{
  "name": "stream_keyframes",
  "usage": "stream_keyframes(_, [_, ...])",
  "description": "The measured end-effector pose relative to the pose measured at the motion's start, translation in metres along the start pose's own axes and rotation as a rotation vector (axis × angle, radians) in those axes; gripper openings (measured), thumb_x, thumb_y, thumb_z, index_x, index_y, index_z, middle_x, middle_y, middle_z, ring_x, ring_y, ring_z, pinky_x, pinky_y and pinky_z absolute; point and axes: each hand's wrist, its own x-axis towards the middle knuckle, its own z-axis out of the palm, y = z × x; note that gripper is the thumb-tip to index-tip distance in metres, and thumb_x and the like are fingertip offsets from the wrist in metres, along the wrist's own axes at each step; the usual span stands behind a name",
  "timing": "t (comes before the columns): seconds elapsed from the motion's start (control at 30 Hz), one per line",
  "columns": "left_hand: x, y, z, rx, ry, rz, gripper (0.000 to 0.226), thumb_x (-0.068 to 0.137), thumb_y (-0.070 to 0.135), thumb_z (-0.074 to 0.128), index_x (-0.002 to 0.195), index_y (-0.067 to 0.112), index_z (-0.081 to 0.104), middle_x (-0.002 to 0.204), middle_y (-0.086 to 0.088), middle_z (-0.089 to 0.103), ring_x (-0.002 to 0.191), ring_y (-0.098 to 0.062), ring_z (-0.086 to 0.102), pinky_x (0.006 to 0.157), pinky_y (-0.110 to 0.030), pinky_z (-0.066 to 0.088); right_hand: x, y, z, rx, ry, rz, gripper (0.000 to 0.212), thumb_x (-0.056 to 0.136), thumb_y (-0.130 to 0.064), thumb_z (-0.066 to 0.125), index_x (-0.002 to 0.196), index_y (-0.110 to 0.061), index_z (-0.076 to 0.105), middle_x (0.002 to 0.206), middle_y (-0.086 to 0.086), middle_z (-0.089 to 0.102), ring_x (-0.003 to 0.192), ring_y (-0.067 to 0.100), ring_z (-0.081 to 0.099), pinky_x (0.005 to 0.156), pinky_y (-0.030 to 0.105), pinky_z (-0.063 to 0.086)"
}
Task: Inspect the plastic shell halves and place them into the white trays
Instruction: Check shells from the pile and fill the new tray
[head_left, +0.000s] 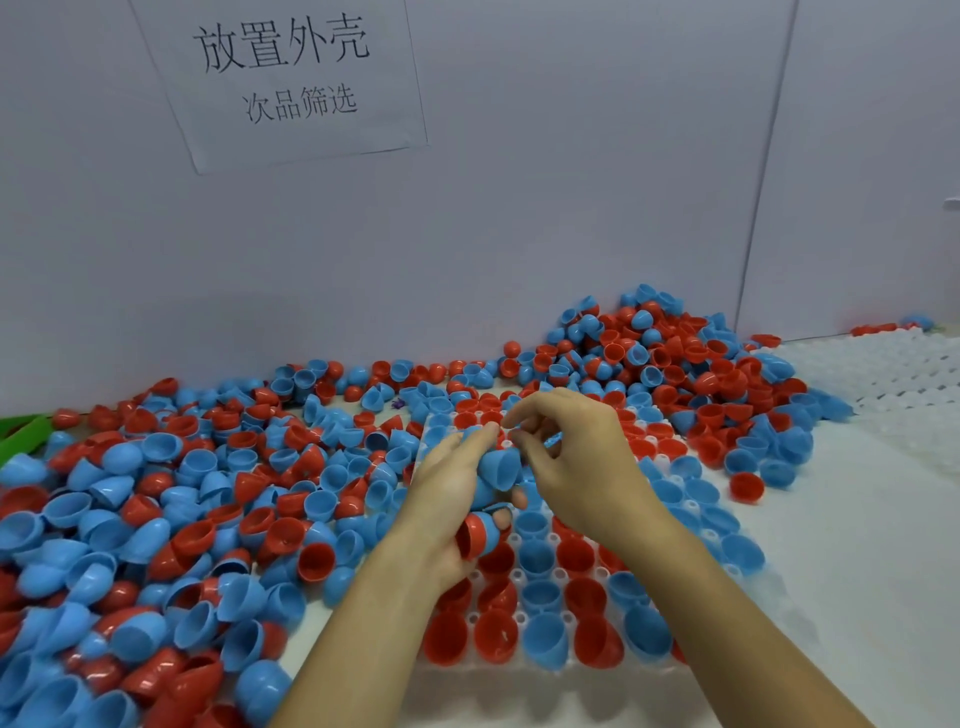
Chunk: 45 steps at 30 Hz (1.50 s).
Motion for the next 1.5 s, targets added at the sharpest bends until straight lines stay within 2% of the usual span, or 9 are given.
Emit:
stream_keyframes(0.23, [0.002, 0.003, -0.001, -0.071, 0.047, 0.015, 0.029, 0.101, 0.025, 0.058, 0.119, 0.003, 0.059, 0.079, -0.01, 0.065, 0.051, -0.014, 0.057, 0.038, -0.022, 0.042, -0.002, -0.007, 0.0, 0.154, 0.087, 0.108, 0.007, 0.09, -0.015, 0.067, 0.085, -0.02, 0.068, 0.071, -0.008, 0.064, 0.068, 0.009, 0.061, 0.061, 0.015, 0.051])
stream_keyframes(0.47, [0.005, -0.001, 0.002, -0.042, 0.13, 0.12, 0.017, 0.102, 0.03, 0.058, 0.102, 0.014, 0.064, 0.072, -0.002, 0.074, 0.061, -0.014, 0.07, 0.048, -0.027, 0.052, -0.006, -0.012, 0.0, 0.281, -0.225, 0.177, 0.011, 0.088, -0.02, 0.068, 0.086, -0.012, 0.076, 0.074, 0.004, 0.067, 0.054, 0.001, 0.051, 0.056, 0.015, 0.044])
stream_keyframes(0.6, [0.006, -0.003, 0.001, 0.009, 0.136, 0.154, 0.022, 0.102, 0.036, 0.057, 0.098, 0.017, 0.066, 0.078, -0.002, 0.073, 0.063, -0.014, 0.068, 0.051, -0.028, 0.051, -0.004, -0.014, 0.002, 0.326, -0.133, 0.23, 0.009, 0.09, -0.018, 0.07, 0.086, -0.022, 0.077, 0.069, -0.005, 0.067, 0.053, 0.001, 0.053, 0.055, 0.015, 0.045])
stream_keyframes(0.73, [0.005, 0.0, -0.001, -0.064, 0.104, 0.134, 0.021, 0.104, 0.038, 0.052, 0.106, 0.018, 0.058, 0.085, -0.004, 0.076, 0.052, -0.017, 0.061, 0.042, -0.026, 0.045, -0.003, -0.017, -0.018, 0.393, -0.056, 0.258, 0.007, 0.09, -0.028, 0.072, 0.086, -0.034, 0.07, 0.06, -0.022, 0.063, 0.045, -0.002, 0.052, 0.046, 0.008, 0.04])
stream_keyframes(0.87, [0.004, 0.004, -0.003, -0.153, 0.11, 0.113, 0.017, 0.103, 0.038, 0.053, 0.109, 0.023, 0.055, 0.067, -0.003, 0.07, 0.043, -0.016, 0.054, 0.038, -0.023, 0.041, -0.002, -0.005, -0.062, 0.289, -0.041, 0.311, 0.007, 0.087, -0.034, 0.073, 0.092, -0.031, 0.068, 0.089, -0.011, 0.069, 0.063, 0.002, 0.07, 0.052, 0.013, 0.05])
stream_keyframes(1.07, [0.002, 0.002, -0.001, -0.182, 0.099, 0.1, 0.013, 0.103, 0.034, 0.054, 0.106, 0.021, 0.054, 0.06, -0.003, 0.067, 0.04, -0.015, 0.051, 0.037, -0.022, 0.042, -0.041, 0.019, -0.13, -0.204, -0.259, 0.366, 0.022, 0.088, -0.012, 0.071, 0.087, -0.034, 0.067, 0.083, -0.016, 0.068, 0.072, 0.0, 0.068, 0.06, 0.014, 0.054])
stream_keyframes(1.27, [0.002, 0.001, 0.0, -0.186, 0.111, 0.091, 0.013, 0.103, 0.033, 0.054, 0.107, 0.021, 0.053, 0.06, -0.002, 0.067, 0.041, -0.014, 0.052, 0.036, -0.023, 0.043, -0.08, 0.023, -0.158, -0.507, -0.434, 0.46, 0.026, 0.085, -0.026, 0.076, 0.076, -0.042, 0.058, 0.088, -0.018, 0.06, 0.071, 0.002, 0.065, 0.056, 0.014, 0.05])
stream_keyframes(1.37, [0.002, -0.001, 0.0, -0.178, 0.123, 0.085, 0.014, 0.103, 0.034, 0.055, 0.108, 0.02, 0.054, 0.06, -0.003, 0.067, 0.041, -0.014, 0.052, 0.036, -0.024, 0.043, -0.089, 0.021, -0.15, -0.606, -0.52, 0.457, 0.011, 0.086, -0.028, 0.076, 0.088, -0.036, 0.068, 0.089, -0.018, 0.054, 0.073, 0.004, 0.061, 0.056, 0.015, 0.047])
stream_keyframes(1.5, [0.001, -0.002, 0.001, -0.173, 0.139, 0.085, 0.018, 0.102, 0.035, 0.055, 0.111, 0.019, 0.055, 0.059, -0.002, 0.067, 0.041, -0.014, 0.053, 0.036, -0.024, 0.044, -0.093, 0.019, -0.137, -0.683, -0.604, 0.45, 0.016, 0.09, -0.024, 0.071, 0.104, -0.03, 0.071, 0.097, -0.015, 0.051, 0.079, 0.006, 0.057, 0.065, 0.019, 0.05])
